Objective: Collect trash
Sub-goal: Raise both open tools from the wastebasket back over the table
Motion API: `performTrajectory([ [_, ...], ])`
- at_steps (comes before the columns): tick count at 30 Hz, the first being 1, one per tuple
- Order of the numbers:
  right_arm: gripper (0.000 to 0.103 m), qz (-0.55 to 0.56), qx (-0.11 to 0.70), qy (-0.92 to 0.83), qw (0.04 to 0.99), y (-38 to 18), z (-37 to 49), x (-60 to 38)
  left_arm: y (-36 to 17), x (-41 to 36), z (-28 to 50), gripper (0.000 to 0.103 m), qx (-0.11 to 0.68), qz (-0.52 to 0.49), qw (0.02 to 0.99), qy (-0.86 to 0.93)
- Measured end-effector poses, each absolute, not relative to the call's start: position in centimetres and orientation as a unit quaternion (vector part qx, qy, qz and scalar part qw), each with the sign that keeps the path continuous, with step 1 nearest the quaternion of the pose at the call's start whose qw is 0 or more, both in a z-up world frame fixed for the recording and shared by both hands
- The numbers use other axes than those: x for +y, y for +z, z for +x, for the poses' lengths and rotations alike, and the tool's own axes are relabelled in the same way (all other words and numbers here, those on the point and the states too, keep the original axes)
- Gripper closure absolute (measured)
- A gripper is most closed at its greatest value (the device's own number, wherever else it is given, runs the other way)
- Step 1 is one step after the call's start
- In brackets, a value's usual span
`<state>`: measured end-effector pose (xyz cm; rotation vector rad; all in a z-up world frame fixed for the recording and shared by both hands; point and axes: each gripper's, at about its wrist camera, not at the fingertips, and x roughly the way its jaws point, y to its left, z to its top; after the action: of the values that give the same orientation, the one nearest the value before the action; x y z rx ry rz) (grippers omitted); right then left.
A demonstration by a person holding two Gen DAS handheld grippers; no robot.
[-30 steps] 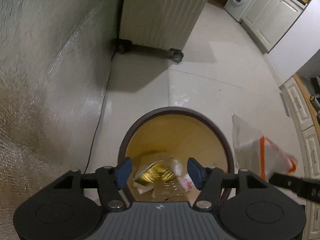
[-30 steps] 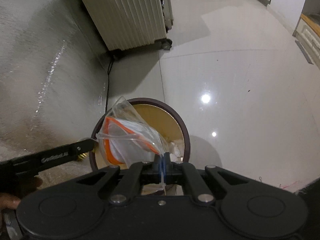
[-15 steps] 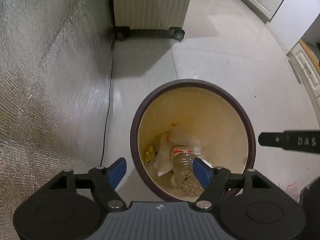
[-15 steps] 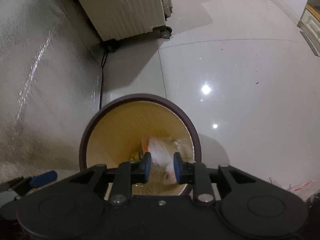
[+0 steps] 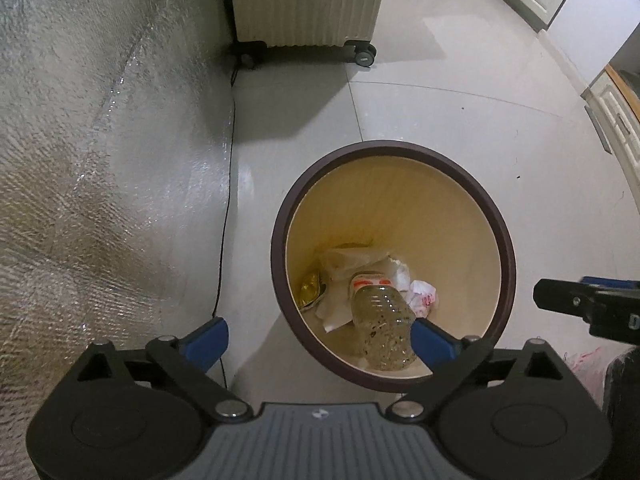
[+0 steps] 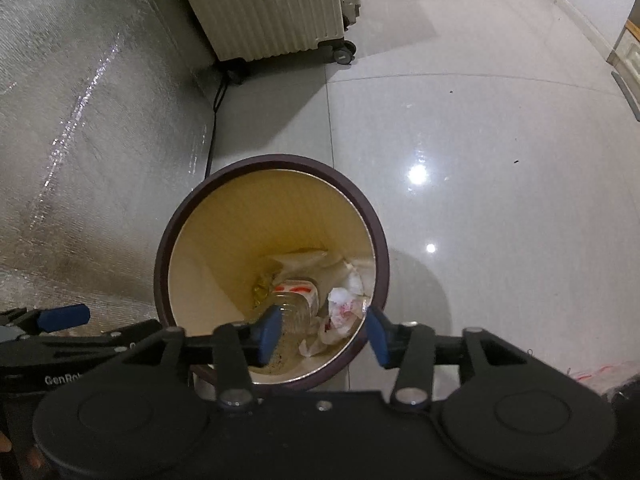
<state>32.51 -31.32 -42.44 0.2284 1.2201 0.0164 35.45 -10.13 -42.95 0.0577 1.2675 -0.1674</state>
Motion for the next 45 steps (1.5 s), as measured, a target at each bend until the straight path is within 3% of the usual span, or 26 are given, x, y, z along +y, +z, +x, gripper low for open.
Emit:
performTrajectory([
  [3, 0.023, 0.114, 0.561, 0.007, 0.82, -41.8, 31.6, -31.8, -42.3, -10.0, 35.1, 0.0, 0.591, 0.027, 0.802, -0.076],
  [15, 0.0, 0.1, 0.542, 0.006, 0.834, -39.3, 29.2, -32.0, -38.9, -8.9, 33.3, 0.0, 0.587, 0.026, 0.807, -0.054],
  [45, 0.0, 0.078, 0.474, -0.039, 0.876, -28.4, 20.6, -31.2, -24.4, -7.9, 23.8, 0.0, 0.477, 0.024, 0.876, -0.074],
])
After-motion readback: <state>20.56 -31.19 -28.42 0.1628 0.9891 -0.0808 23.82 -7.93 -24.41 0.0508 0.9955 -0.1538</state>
